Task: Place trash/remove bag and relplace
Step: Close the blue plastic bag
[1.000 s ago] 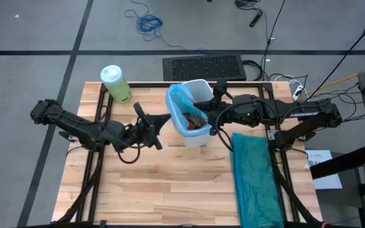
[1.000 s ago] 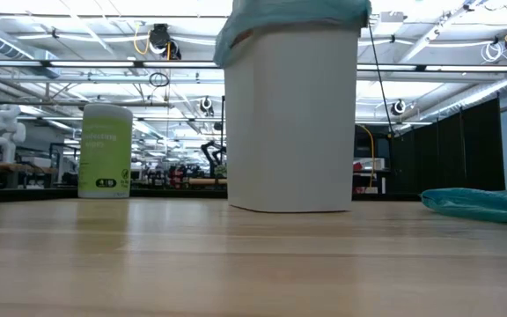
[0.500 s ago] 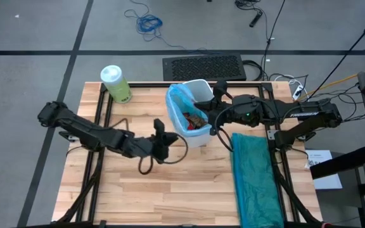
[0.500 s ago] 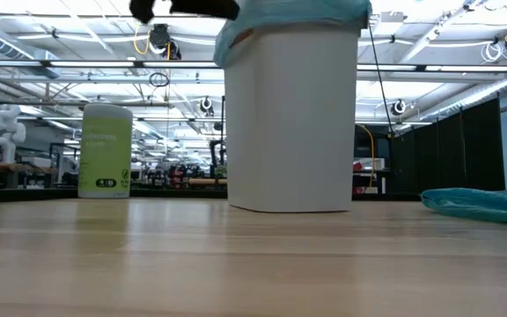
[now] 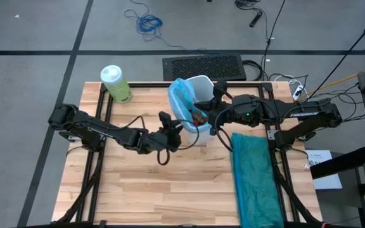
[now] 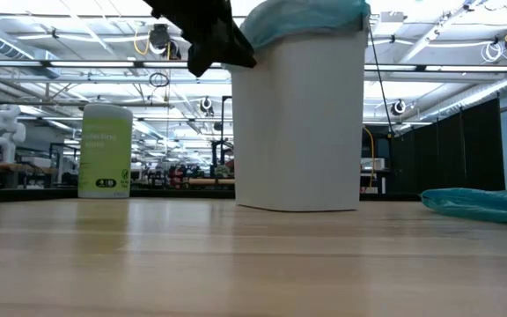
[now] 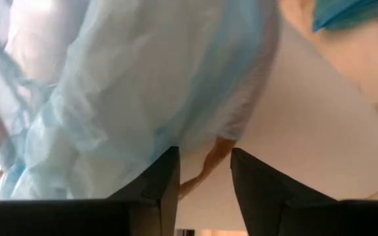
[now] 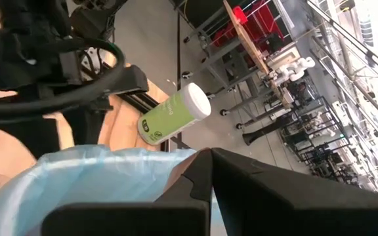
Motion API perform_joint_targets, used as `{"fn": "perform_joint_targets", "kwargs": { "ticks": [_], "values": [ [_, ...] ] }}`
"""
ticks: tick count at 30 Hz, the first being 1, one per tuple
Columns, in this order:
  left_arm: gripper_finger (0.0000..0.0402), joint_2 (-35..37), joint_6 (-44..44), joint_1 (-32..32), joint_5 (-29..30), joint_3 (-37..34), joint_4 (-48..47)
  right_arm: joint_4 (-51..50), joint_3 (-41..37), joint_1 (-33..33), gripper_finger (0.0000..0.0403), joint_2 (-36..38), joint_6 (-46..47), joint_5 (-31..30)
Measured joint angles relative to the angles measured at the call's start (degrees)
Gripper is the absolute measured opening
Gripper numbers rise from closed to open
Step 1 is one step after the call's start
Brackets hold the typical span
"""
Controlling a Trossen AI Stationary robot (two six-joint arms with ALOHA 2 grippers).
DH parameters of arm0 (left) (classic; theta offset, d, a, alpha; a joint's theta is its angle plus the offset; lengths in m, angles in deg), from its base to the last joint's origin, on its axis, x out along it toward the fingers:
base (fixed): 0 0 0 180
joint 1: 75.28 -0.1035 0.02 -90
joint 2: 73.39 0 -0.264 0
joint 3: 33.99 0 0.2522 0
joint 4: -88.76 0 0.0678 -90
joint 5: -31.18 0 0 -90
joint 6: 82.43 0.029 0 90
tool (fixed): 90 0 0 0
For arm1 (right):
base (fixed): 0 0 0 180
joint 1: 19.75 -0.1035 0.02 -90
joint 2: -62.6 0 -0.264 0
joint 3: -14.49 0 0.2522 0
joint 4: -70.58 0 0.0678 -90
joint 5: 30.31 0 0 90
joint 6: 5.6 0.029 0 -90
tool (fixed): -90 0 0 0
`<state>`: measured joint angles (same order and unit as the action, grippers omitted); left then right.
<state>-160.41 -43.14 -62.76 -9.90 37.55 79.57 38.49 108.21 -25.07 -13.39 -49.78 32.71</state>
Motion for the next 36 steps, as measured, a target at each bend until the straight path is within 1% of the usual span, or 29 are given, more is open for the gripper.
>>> {"fn": "perform_joint_targets", "kwargs": {
  "ticks": [2, 6, 7, 14, 18, 21, 24, 26, 28, 33, 36],
  "values": [
    [0.0105, 0.0, 0.0, -0.2, 0.9, 0.0, 0.3, 0.0, 0.0, 0.0, 0.0000, 0.0, 0.0, 0.0],
    [0.0021, 0.5, 0.1, 0.2, 2.0, 0.0, 0.2, -0.1, 0.0, 0.0, 0.0000, 0.0, 0.0, 0.0],
    [0.0012, 0.8, 0.1, 0.4, 2.2, 0.0, 0.2, -0.1, 0.0, 0.0, 0.0000, 0.0, 0.0, 0.0],
    [0.0002, 3.7, 0.9, 3.8, 5.8, 0.0, -1.1, -1.1, 0.0, 0.0, 0.0000, 0.0, 0.3, 0.0],
    [0.0001, 7.3, 5.2, 6.5, 8.9, 0.0, -0.5, -1.1, 0.0, 0.0, 0.0000, 0.0, 0.7, 0.0],
    [0.0001, 10.3, 8.9, 7.8, 10.8, 1.9, -0.6, -0.7, 0.0, 0.0, 0.0000, 0.0, 1.2, 0.5],
    [0.0001, 12.8, 12.9, 8.6, 11.2, 4.4, -0.4, 0.3, 0.0, 0.0, 0.0000, -0.1, 2.0, 3.2],
    [0.0001, 13.8, 15.4, 8.7, 11.1, 6.4, -0.5, 1.1, 0.0, 0.0, 0.0000, -0.5, 2.5, 4.9],
    [0.0001, 14.5, 17.9, 8.7, 10.1, 8.5, -0.6, 1.8, 0.0, 0.0, 0.0000, -0.8, 2.6, 5.2],
    [0.0000, 14.6, 23.0, 8.6, 3.0, 13.3, -1.1, 6.6, 0.0, 0.0, 0.0000, -1.9, 2.3, 6.2],
    [0.0000, 14.5, 27.1, 8.6, 1.8, 16.4, -1.2, 8.8, 0.0, 0.0, 0.0000, -2.0, 0.8, 6.1]
  ]
}}
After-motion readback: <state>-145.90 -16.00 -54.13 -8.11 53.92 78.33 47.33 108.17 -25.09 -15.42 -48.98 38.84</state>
